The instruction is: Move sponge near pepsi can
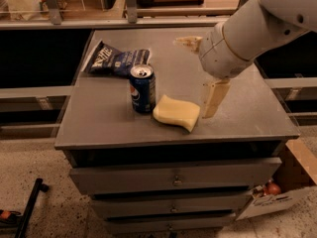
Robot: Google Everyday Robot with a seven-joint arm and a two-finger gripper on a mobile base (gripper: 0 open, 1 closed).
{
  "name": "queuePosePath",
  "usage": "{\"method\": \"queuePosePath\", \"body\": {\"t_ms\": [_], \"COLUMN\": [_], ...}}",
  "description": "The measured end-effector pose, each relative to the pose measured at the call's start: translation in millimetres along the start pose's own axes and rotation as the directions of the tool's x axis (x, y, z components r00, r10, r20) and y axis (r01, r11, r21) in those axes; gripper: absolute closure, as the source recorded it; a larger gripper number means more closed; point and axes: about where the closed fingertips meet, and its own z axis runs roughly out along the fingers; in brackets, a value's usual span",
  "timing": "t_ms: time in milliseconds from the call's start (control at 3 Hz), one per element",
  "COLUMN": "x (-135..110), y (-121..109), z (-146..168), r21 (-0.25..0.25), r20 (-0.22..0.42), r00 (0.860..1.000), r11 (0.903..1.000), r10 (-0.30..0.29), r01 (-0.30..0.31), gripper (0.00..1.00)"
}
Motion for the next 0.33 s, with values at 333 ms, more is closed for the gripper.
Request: {"method": "queuePosePath", "body": {"t_ms": [333], "x": [0.0], "y": [0.0], "z": [0.0], "r21": [0.000], "r20": [0.000], "r00": [1.000], "r11": [1.0000], "r10": [0.000], "r01": [0.000], "gripper": [0.00]}}
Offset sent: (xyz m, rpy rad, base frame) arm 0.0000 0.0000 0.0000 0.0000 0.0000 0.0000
